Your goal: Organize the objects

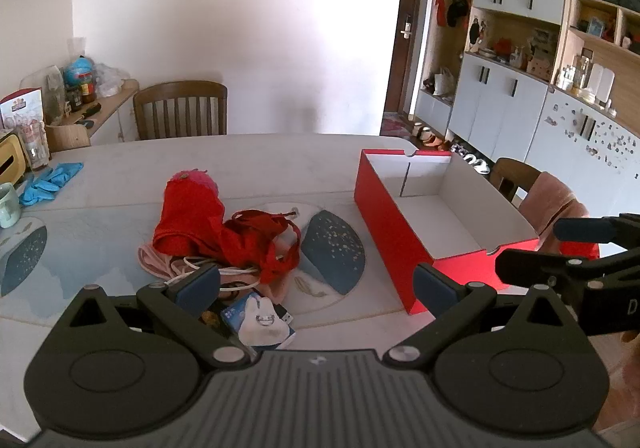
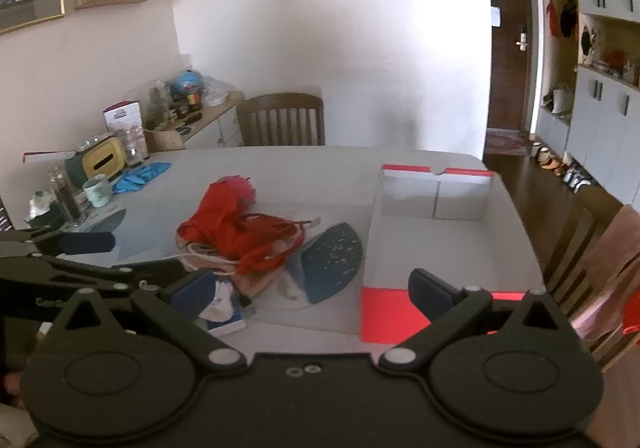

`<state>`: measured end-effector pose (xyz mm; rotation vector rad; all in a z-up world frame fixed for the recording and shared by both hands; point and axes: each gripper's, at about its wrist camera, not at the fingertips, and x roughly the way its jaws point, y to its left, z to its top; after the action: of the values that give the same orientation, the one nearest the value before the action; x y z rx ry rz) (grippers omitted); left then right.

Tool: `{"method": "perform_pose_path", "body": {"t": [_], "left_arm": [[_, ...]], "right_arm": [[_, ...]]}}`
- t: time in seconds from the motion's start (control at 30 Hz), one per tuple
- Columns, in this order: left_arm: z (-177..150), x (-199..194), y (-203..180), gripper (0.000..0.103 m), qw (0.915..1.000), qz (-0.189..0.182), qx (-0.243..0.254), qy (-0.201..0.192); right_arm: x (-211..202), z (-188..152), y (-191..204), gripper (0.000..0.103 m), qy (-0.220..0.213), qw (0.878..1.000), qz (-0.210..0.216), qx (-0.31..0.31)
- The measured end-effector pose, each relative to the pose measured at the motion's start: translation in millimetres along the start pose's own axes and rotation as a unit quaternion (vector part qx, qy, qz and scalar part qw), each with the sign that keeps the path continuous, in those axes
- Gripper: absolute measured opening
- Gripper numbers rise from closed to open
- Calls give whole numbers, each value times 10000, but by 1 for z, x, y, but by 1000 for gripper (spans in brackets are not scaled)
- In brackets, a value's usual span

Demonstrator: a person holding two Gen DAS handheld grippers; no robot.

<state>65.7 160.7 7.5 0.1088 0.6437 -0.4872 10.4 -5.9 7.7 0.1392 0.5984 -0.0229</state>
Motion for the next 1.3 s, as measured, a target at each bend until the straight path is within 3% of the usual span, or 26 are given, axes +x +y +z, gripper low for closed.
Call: {"method": "perform_pose_path", "body": {"t": [0.23, 0.4, 0.77, 1.0, 1.3], "left_arm": [[4, 5, 0, 103, 10000, -61, -30, -2], [8, 11, 1, 103, 10000, -37, -75, 7], [12, 26, 6, 103, 9996, 78, -202, 153], [15, 39, 22, 103, 9972, 575, -439, 202], [11, 54, 43, 103, 9937, 849, -664, 292]], "right_arm": [[10, 3, -5, 103, 118, 9999, 57, -54], [21, 9, -19, 103, 175, 9997, -135, -41], [58, 31, -105, 103, 294, 9952, -921, 151], [79, 42, -163, 101, 444, 9880, -1440, 323], [121, 42, -199, 89, 1041, 9833, -1415, 467]]}}
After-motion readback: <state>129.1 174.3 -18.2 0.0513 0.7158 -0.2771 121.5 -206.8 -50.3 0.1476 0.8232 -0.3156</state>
